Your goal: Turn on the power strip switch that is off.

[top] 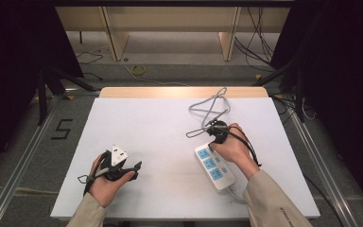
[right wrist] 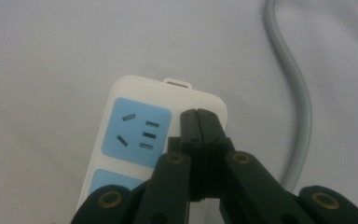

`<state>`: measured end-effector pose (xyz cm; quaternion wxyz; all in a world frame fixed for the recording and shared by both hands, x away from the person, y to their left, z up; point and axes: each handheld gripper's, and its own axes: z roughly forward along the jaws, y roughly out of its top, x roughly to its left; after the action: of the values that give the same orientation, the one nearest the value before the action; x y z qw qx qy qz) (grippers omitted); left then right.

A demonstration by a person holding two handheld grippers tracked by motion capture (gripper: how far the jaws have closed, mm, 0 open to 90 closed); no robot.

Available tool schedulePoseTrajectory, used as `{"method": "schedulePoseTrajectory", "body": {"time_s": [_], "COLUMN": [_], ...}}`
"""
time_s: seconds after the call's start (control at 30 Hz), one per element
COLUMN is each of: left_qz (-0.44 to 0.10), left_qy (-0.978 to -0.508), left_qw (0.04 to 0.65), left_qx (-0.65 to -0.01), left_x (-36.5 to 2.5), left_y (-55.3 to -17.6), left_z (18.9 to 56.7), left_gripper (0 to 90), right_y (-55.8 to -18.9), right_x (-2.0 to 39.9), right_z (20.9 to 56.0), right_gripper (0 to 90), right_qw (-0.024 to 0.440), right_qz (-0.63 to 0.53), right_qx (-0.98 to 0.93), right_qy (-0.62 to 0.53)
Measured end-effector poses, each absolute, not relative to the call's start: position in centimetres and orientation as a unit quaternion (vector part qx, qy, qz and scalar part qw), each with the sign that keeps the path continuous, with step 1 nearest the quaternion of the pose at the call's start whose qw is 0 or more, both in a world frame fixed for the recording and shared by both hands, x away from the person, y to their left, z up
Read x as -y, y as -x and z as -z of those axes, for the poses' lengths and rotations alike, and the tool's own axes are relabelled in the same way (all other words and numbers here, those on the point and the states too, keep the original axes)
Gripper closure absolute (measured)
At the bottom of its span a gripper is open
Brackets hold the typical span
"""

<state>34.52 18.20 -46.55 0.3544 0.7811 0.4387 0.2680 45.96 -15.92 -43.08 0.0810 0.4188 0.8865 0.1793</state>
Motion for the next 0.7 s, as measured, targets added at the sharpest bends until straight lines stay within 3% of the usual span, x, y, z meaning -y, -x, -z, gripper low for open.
{"method": "schedulePoseTrajectory", "body": {"time_s": [0.7], "left_qz": [-0.269], "left_qy": [-0.781], "left_qw": [0.354], "left_qx": [-0.437], "left_x": [-18.14], "left_y": [-34.52], "left_z": [46.50], "left_gripper": [30.0], "right_y": [-46.02], "right_x": [15.83], "right_z": [43.23], "right_gripper": [90.0], "right_qw": [0.076], "right_qz": [-0.173], "right_qx": [-0.886], "right_qy": [-0.423]}}
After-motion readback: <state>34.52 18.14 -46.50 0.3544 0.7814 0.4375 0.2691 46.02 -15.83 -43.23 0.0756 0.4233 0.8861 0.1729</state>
